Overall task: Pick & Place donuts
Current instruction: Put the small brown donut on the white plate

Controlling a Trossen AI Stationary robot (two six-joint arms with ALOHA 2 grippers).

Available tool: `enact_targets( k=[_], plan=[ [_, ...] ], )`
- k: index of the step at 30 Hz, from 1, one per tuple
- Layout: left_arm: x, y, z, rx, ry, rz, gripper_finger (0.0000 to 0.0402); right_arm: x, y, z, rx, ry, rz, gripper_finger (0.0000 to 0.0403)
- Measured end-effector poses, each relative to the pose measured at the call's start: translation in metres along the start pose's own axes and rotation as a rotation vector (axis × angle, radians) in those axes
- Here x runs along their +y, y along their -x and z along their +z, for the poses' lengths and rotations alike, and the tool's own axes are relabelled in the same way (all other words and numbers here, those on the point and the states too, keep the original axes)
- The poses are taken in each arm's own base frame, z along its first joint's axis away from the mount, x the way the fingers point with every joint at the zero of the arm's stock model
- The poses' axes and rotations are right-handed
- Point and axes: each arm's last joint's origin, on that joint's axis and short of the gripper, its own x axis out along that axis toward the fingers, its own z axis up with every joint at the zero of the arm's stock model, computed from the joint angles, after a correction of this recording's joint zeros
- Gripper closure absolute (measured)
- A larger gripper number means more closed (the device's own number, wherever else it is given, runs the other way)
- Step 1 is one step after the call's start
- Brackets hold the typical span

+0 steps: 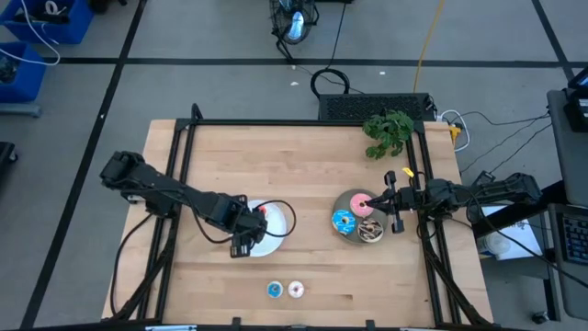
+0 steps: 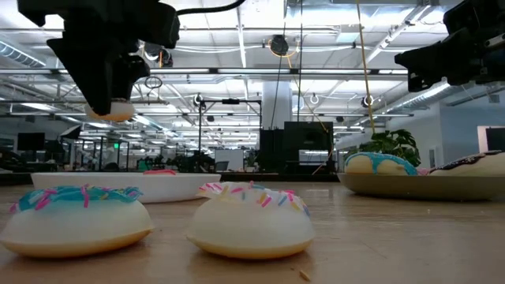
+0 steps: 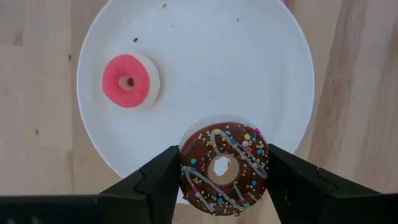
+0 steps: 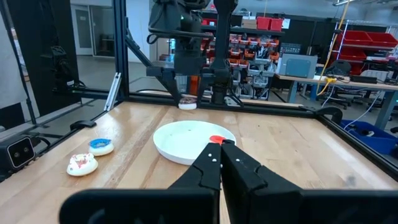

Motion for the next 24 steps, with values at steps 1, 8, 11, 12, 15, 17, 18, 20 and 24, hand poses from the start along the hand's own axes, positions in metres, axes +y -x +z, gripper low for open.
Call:
enact_targets(
  k=[1,8,11,12,15,17,18,20,24],
  plan=[
    [0.0010,-0.0001,0.0010,-0.005,0.005,-0.002,0.0183,0.0000,0.0000,0.0002,-0.002,0.000,0.000,0.0403],
    [0.0015,-0.0002,0.0063,-0.049,-0.054,-0.018,0.0183,0.0000,0.0000,0.0006,-0.007,0.000,0.000,0.0403],
    [0.0035,-0.0003,0.0065,-0.043,-0.048,-0.015,0.0183,0.0000,0.0000,0.0007,-0.007,0.001,0.000,0.0403],
    [0.0043,-0.0005,0.0066,-0.042,-0.044,-0.014,0.0183,0.0000,0.0000,0.0007,-0.007,0.001,0.000,0.0403],
    [0.0043,-0.0006,0.0089,-0.061,-0.045,-0.025,0.0183,0.0000,0.0000,0.0007,-0.007,0.002,0.000,0.0403],
    [0.0036,-0.0005,0.0096,-0.068,-0.044,-0.034,0.0183,0.0000,0.0000,0.0007,-0.007,0.002,0.000,0.0403],
    [0.0035,-0.0005,0.0093,-0.065,-0.045,-0.033,0.0183,0.0000,0.0000,0.0007,-0.007,0.002,0.000,0.0403],
    [0.0039,-0.0008,0.0080,-0.053,-0.044,-0.029,0.0183,0.0000,0.0000,0.0007,-0.007,0.002,0.000,0.0403],
    [0.0061,-0.0096,0.0038,-0.039,-0.030,-0.024,0.0183,0.0000,0.0000,0.0006,-0.007,0.003,0.000,0.0403]
  ],
)
